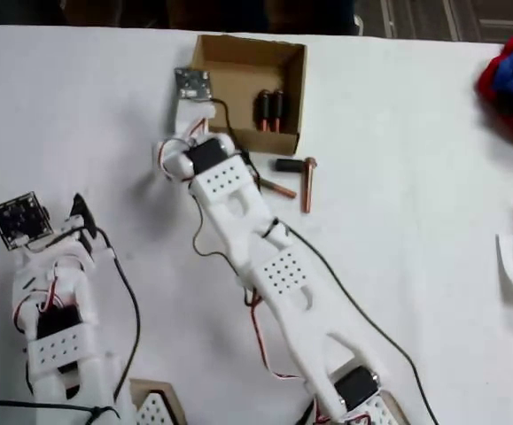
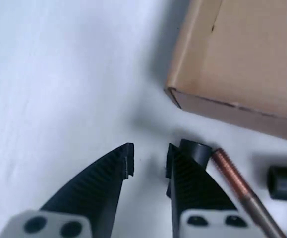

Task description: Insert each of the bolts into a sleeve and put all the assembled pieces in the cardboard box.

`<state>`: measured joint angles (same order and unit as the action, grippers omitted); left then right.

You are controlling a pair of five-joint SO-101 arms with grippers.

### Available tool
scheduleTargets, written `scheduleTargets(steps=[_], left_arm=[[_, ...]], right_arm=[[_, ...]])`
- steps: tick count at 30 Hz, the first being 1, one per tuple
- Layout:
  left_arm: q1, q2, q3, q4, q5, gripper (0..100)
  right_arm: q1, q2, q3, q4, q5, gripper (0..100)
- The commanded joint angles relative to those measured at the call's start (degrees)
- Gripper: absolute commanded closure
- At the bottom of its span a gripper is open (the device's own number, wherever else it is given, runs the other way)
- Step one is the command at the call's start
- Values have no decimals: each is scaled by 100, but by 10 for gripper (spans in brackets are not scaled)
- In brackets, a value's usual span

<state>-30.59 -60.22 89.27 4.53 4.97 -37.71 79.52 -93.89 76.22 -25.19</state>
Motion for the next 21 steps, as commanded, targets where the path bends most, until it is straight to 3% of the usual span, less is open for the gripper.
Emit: scheduleTargets(steps=[1,8,21], left_arm=[[-26,-105,-207,-123,26,789],[-26,-105,-207,-123,26,789],[-26,-123,-207,-123,26,789]], right_arm=[[-13,-681,-141,497,-44,894],[22,-690,-70,963,-53,894],[365,215,-88,198,-18,894]])
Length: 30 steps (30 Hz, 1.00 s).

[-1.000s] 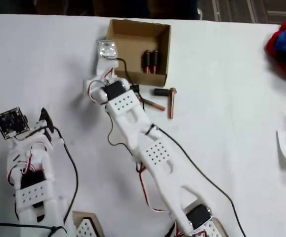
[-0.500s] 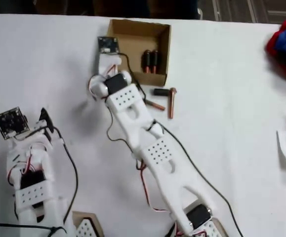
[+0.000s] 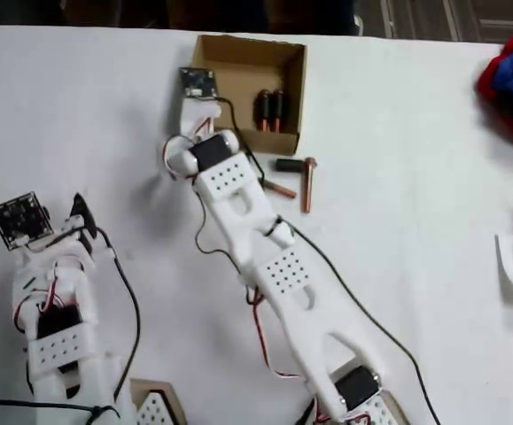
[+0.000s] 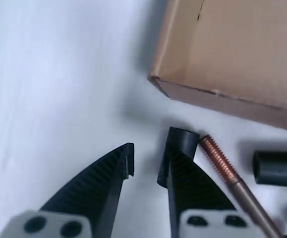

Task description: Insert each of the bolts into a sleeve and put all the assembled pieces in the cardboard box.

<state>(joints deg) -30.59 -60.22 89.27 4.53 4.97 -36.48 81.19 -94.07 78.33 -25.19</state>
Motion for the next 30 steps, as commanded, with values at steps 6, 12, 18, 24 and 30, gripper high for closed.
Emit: scheduleTargets(steps=[6,12,18,24,30], left_arm=[[-26,-123,-207,-123,26,789],[-26,-123,-207,-123,26,789],[-26,-123,-207,-123,26,789],[-26,-123,-207,-123,26,789],[-26,-123,-215,-123,26,789]], right_arm=[[330,48,-123,242,-9,894],[303,-145,-123,286,-9,894],[312,-312,-105,611,-9,894],[347,-312,-62,716,-9,894],[347,-303,-53,690,-9,894]])
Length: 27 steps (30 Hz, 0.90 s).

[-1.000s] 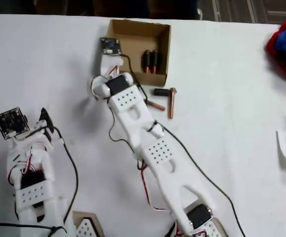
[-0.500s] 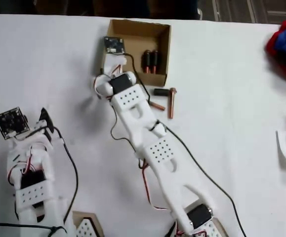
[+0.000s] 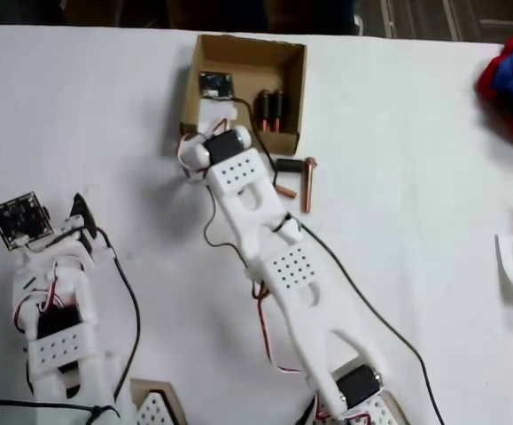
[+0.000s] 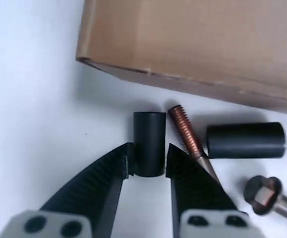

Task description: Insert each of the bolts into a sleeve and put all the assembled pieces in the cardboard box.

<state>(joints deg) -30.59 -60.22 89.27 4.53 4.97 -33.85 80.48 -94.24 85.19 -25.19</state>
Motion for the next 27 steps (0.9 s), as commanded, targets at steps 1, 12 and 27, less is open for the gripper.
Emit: scheduleTargets(steps=[1,12,27], left_arm=[[-26,-123,-215,-123,26,789],[-26,-123,-215,-123,26,789],[-26,-123,-215,-123,26,789]], right_arm=[[84,-233,-35,-22,-9,893],[66,286,-97,-778,738,894],[48,-180,-105,444,721,979]])
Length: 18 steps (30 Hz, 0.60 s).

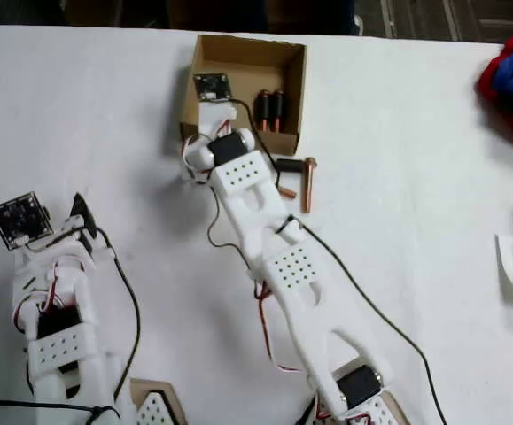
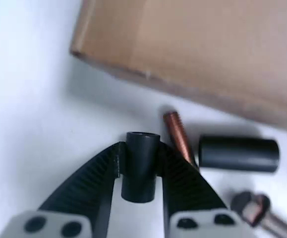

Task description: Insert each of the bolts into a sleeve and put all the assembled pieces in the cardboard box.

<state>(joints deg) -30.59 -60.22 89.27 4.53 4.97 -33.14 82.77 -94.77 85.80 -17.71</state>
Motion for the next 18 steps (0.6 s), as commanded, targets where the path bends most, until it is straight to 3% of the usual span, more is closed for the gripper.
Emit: scheduleTargets(steps=[1,6,14,18], left_arm=[[-26,-123,-215,-123,26,789],[-26,-123,-215,-123,26,789],[-26,-123,-215,-123,26,789],[-26,-123,-215,-123,26,789]], right_arm=[[-40,-541,-53,514,-26,978],[-57,-1182,-44,1569,9,978],[136,-2229,35,1587,18,978],[136,-2800,800,1587,18,978]])
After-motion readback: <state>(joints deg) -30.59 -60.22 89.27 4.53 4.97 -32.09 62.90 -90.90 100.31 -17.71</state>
